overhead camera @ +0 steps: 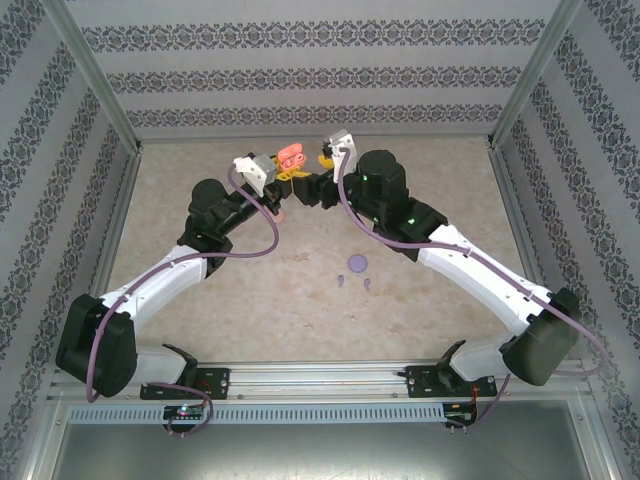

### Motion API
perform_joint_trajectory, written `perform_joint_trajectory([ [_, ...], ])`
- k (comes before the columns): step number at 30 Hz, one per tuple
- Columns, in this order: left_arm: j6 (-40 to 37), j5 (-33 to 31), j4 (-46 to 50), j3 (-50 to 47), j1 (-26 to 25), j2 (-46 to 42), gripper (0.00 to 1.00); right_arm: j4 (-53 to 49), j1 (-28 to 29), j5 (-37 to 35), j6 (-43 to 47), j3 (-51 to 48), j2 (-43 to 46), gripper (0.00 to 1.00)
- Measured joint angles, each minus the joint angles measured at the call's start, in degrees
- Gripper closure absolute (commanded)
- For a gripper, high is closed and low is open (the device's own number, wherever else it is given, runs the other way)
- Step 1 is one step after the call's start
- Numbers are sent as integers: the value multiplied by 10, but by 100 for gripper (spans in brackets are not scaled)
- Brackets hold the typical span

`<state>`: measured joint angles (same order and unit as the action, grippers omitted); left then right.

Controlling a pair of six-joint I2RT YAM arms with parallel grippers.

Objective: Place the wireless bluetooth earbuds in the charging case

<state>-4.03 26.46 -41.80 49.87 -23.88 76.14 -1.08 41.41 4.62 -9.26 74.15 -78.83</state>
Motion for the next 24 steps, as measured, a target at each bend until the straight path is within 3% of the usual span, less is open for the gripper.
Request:
perform_joint_trajectory([
  [6, 0, -6, -6, 0, -1, 0, 100, -24, -1, 18, -15, -8, 19, 19],
  [14, 0, -8, -7, 0, -1, 0, 100, -31, -52, 34, -82, -7, 54, 19],
  [18, -2, -5, -7, 0, -1, 0, 100, -66, -73, 34, -112, 40, 43, 21],
  [22, -9, 9, -6, 0, -1, 0, 100, -122, -84, 39, -131, 141, -3, 30],
  [24, -15, 22, -6, 0, -1, 0, 100, -153, -91, 49, -139, 196, -36, 40],
])
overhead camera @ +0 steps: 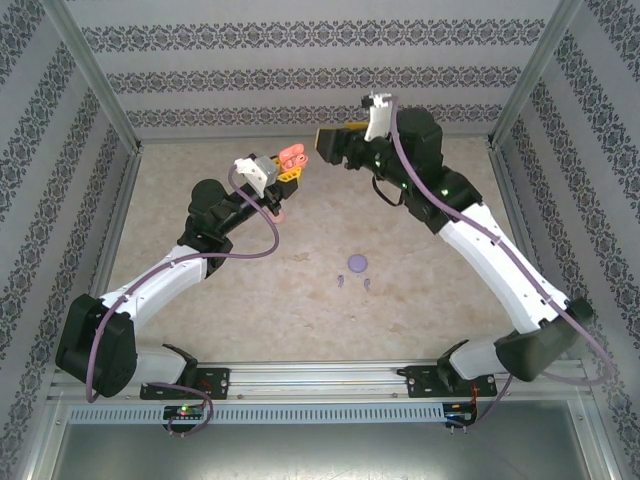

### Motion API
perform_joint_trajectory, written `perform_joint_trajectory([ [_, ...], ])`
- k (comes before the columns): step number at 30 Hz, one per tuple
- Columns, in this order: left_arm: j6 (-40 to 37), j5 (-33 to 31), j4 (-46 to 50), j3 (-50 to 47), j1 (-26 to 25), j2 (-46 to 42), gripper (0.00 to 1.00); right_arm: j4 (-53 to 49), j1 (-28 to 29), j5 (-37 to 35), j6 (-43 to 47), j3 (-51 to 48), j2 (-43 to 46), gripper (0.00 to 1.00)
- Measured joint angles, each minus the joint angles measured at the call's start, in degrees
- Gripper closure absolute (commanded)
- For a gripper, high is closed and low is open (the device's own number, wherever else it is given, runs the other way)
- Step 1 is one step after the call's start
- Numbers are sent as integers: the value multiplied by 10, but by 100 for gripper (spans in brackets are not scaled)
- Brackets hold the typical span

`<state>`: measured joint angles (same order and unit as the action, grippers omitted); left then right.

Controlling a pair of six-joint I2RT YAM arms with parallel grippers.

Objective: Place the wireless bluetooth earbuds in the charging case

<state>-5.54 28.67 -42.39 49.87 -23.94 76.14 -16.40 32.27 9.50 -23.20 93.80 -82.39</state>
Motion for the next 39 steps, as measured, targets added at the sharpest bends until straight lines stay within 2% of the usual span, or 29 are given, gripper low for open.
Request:
perform_joint_trajectory([
  [5, -7, 45, 8, 0, 0, 0, 100, -89, -14, 28, -11, 122, -88, 69],
  [7, -9, 63, 16, 0, 0, 0, 100, -125, -16, 42, -14, 165, -121, 78],
  [13, -11, 107, 34, 6, 0, 6, 100, -223, -21, 93, -20, 278, -209, 93],
  [16, -11, 117, 35, 14, 0, 15, 100, -254, -21, 115, -20, 306, -236, 95],
  [22, -11, 119, 44, 21, 0, 26, 100, -294, -17, 140, -16, 297, -249, 98],
  [31, -11, 123, 60, 28, 0, 50, 100, -288, -9, 136, -5, 173, -169, 100],
  [35, -8, 127, 59, 31, -5, 54, 100, -255, -14, 120, -16, 101, -104, 94],
  [37, -2, 123, 57, 32, -4, 57, 100, -238, -24, 104, -31, 61, -66, 84],
  [39, 4, 117, 58, 33, -4, 60, 100, -216, -47, 83, -49, 13, -24, 82],
])
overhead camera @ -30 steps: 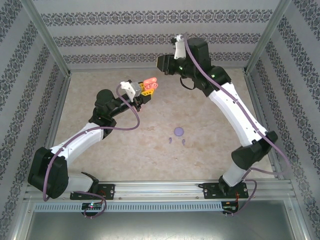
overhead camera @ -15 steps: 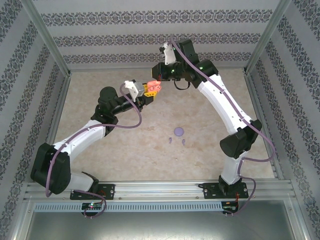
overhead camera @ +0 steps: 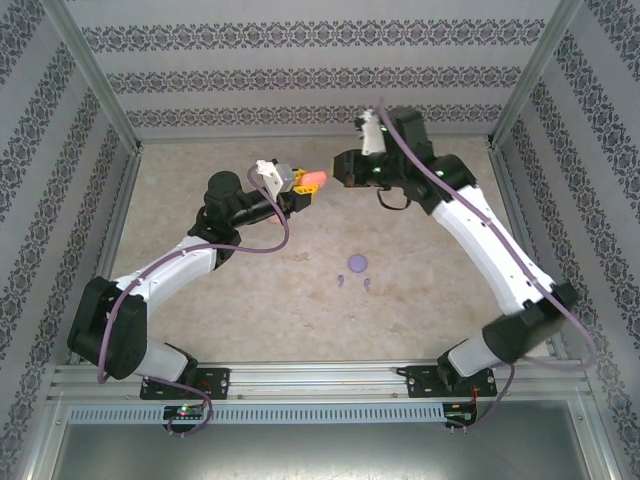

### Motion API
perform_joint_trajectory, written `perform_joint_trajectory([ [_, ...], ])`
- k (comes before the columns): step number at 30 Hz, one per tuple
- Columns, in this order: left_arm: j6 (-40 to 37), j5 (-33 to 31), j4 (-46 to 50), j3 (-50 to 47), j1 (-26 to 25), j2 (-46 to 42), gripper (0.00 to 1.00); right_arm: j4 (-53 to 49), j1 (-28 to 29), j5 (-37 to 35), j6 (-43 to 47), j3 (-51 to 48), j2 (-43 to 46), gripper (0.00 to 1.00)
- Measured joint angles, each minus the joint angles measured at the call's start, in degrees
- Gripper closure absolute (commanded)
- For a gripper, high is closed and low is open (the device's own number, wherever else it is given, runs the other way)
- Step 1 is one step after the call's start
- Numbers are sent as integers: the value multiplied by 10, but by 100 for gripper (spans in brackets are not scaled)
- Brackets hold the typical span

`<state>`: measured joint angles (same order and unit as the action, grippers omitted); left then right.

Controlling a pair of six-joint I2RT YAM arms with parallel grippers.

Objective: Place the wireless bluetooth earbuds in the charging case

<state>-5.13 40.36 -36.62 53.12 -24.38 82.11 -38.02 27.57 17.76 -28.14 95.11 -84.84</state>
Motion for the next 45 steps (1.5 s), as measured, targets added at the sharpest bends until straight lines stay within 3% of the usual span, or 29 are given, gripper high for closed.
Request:
perform_joint_trajectory([
  [6, 29, -19, 17, 1, 0, 9, 100, 68, -70, -59, -50, -139, 94, 68],
  [9, 49, -39, 66, 12, 0, 26, 100, 93, -73, -78, -65, -213, 118, 63],
  [12, 78, -61, 126, 39, 0, 60, 100, 112, -73, -90, -79, -278, 127, 50],
  [18, 161, -76, 239, 126, 0, 175, 100, 138, -73, -111, -96, -367, 136, 35],
  [27, 263, -86, 378, 249, 0, 321, 100, 168, -73, -118, -97, -411, 160, 33],
  [45, 303, -155, 545, 335, 20, 385, 95, 174, -73, -117, -95, -413, 161, 32],
])
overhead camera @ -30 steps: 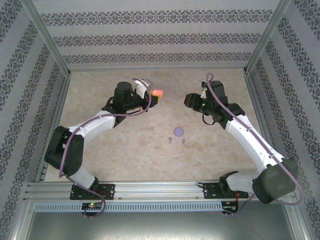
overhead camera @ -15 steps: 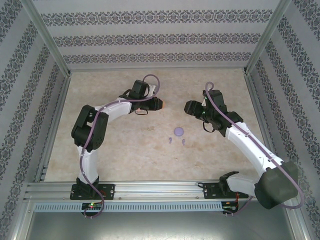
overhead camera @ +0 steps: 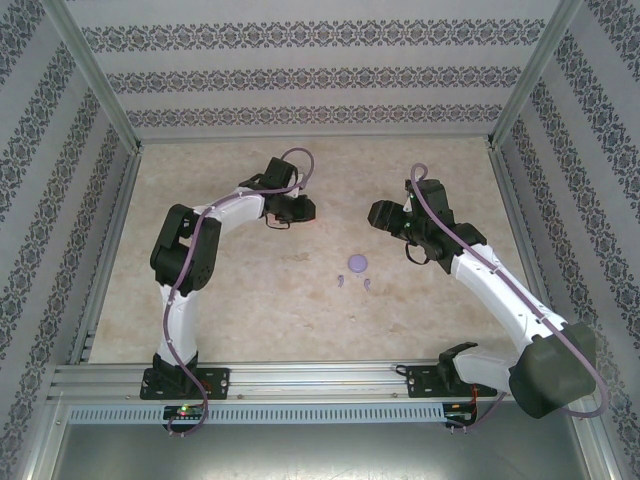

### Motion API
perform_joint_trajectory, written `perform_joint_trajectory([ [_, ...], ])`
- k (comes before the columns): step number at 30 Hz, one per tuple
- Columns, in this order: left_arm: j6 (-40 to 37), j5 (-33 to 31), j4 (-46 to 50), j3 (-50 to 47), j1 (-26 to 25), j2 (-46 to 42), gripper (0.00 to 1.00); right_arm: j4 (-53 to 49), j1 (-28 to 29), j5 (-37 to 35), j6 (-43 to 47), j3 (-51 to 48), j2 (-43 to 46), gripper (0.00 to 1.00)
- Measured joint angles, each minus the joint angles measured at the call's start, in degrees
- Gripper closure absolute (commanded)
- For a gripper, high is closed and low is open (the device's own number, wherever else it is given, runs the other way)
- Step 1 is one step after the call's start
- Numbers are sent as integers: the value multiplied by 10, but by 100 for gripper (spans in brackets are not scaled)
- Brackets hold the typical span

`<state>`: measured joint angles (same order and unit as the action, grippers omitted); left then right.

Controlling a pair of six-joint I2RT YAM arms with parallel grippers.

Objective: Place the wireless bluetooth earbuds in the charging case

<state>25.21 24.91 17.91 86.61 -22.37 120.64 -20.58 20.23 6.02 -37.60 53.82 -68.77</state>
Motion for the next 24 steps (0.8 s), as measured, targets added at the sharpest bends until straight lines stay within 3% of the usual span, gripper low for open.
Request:
perform_joint_trajectory([
  [8, 6, -12, 12, 16, 0, 24, 91, 2, 0, 5, 0, 0, -2, 32],
  [24, 8, -74, 62, 44, 0, 26, 62, 3, 2, 9, 0, 6, -7, 32],
])
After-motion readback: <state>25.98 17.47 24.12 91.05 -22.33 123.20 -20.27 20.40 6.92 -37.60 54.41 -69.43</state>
